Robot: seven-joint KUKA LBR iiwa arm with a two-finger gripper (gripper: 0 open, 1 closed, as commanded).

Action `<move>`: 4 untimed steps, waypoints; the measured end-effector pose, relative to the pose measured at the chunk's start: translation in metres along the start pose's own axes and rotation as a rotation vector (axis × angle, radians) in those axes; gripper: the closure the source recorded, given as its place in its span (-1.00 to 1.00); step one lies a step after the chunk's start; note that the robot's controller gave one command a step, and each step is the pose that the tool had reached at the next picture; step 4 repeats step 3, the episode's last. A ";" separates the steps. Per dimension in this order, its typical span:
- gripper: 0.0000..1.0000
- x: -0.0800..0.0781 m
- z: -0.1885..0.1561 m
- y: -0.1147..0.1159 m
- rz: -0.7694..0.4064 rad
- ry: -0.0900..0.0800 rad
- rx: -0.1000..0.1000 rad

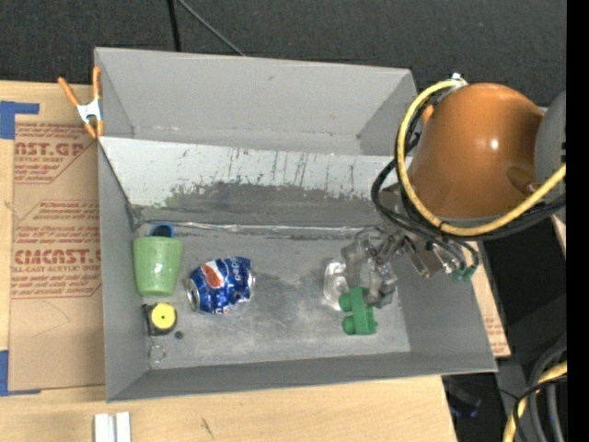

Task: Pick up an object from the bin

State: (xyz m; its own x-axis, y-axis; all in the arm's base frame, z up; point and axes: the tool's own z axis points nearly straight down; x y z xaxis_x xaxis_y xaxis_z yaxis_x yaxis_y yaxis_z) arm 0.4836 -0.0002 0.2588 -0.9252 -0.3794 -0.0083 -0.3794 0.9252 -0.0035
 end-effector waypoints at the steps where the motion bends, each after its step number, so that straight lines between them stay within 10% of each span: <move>1: 1.00 -0.048 0.105 -0.014 0.177 0.011 -0.005; 2: 1.00 -0.029 0.063 -0.013 0.173 0.005 -0.002; 3: 1.00 -0.069 -0.061 -0.051 0.173 -0.005 0.003; 4: 1.00 -0.069 -0.061 -0.051 0.173 -0.005 0.003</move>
Offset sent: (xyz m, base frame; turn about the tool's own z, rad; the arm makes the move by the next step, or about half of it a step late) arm 0.0511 0.0043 -0.1005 0.1776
